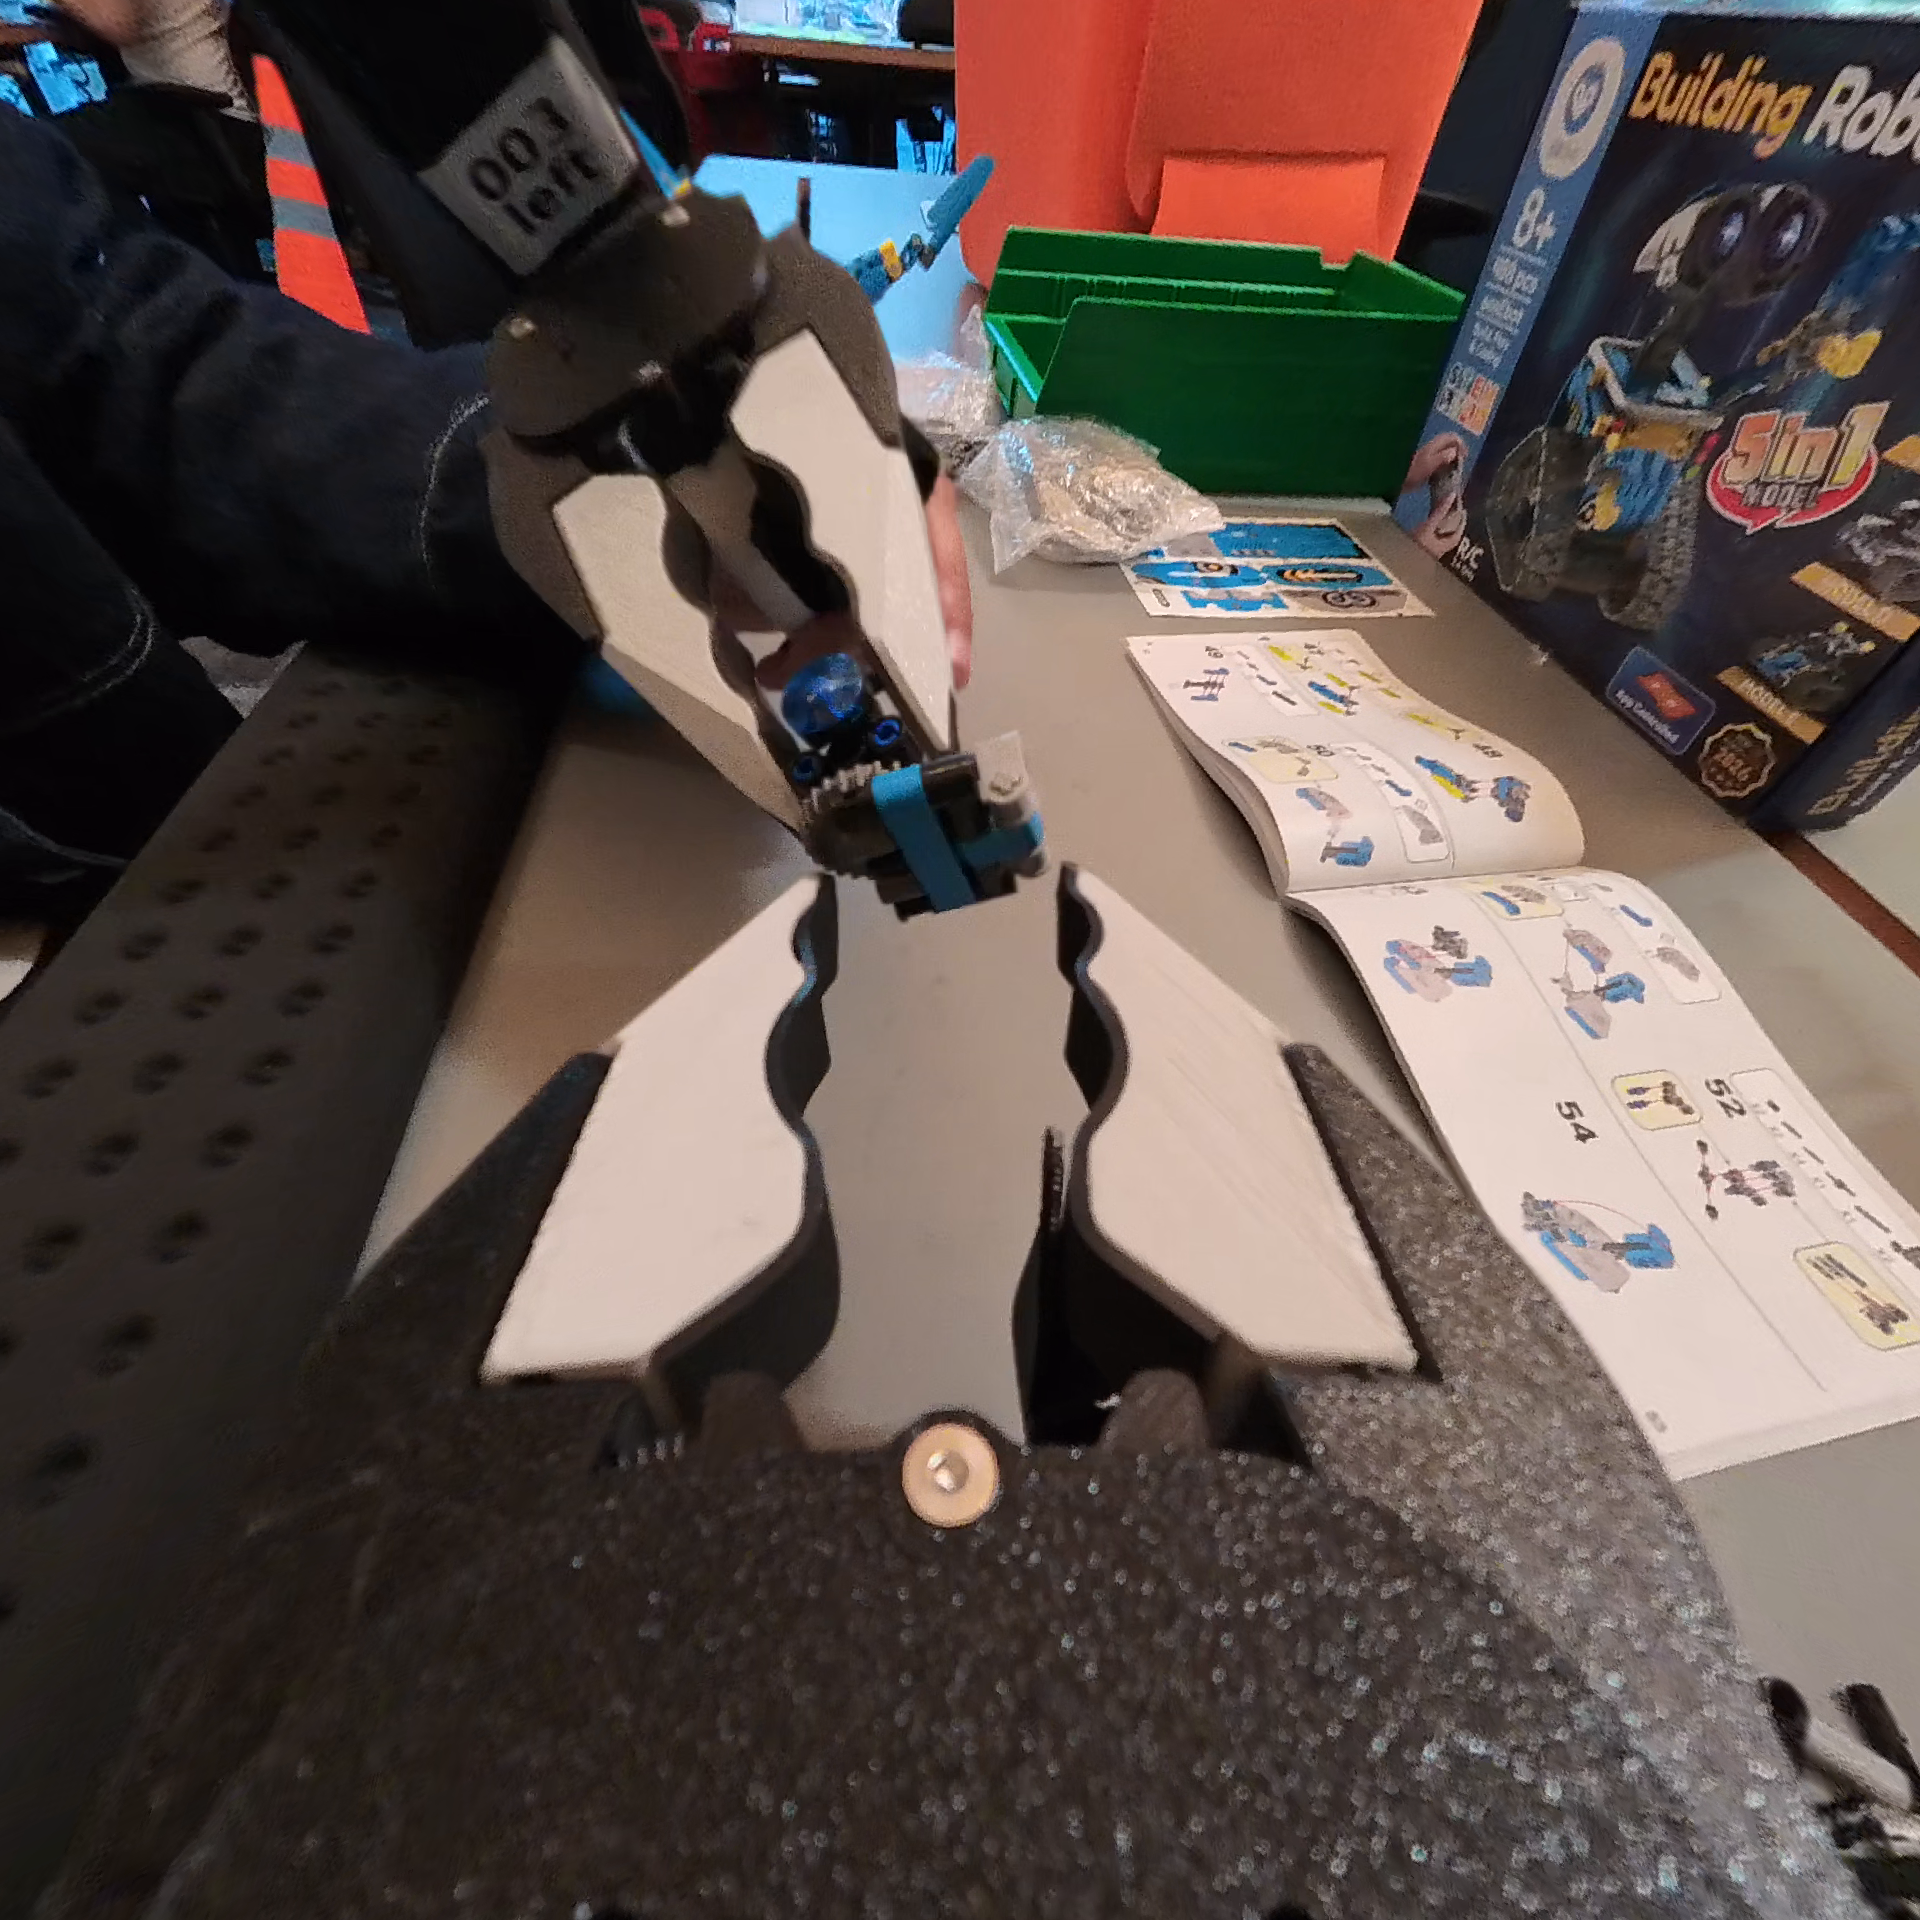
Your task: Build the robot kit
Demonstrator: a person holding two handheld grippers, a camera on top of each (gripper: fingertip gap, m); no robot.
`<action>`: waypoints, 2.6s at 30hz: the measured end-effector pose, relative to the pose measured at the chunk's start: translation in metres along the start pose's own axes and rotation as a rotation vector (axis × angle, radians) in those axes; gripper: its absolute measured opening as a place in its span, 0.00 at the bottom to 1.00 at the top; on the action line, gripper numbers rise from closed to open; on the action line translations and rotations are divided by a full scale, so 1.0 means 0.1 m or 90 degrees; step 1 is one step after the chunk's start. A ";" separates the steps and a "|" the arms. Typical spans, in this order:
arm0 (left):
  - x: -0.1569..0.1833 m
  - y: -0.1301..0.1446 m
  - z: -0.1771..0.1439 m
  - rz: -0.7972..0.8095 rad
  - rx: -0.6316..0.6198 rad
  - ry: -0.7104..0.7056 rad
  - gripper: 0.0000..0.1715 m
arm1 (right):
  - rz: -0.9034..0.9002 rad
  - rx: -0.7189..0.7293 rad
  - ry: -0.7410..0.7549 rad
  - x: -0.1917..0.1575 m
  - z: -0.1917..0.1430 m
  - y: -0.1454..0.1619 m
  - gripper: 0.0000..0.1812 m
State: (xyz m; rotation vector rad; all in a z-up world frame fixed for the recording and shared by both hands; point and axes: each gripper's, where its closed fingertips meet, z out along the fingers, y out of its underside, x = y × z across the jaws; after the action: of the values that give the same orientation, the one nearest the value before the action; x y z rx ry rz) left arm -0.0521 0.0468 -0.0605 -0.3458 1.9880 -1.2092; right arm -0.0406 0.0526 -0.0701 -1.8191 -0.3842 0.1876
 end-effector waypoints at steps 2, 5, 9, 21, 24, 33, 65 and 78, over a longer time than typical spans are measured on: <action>0.02 -0.02 0.02 0.052 -0.009 -0.027 0.13 | -0.019 -0.011 0.004 -0.02 0.00 0.02 0.22; 0.00 -0.02 0.02 0.085 -0.015 -0.047 0.13 | -0.062 -0.014 0.033 0.01 0.00 0.00 0.22; -0.05 0.00 0.01 0.123 -0.029 -0.078 0.13 | -0.053 -0.030 0.044 0.01 -0.02 0.02 0.20; -0.19 0.34 0.09 -0.023 -0.110 -0.075 0.13 | 0.019 -0.067 0.103 0.19 0.00 0.13 0.19; -0.18 0.50 0.12 -0.137 -0.138 -0.036 0.13 | 0.007 -0.080 0.107 0.18 0.01 0.16 0.19; -0.14 1.02 0.13 -0.324 -0.263 0.008 0.13 | 0.038 -0.136 0.087 0.16 0.03 0.34 0.18; -0.10 1.08 0.14 -0.280 -0.277 0.018 0.13 | 0.043 -0.212 0.082 0.14 0.13 0.59 0.18; -0.10 1.08 0.14 -0.274 -0.278 0.017 0.13 | 0.041 -0.218 0.081 0.13 0.14 0.61 0.18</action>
State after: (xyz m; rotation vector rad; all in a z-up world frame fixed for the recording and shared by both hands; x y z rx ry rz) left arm -0.0187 0.0985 -0.1504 -1.0219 2.2656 -1.0144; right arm -0.0230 0.0552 -0.1314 -2.1704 -0.2803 0.0507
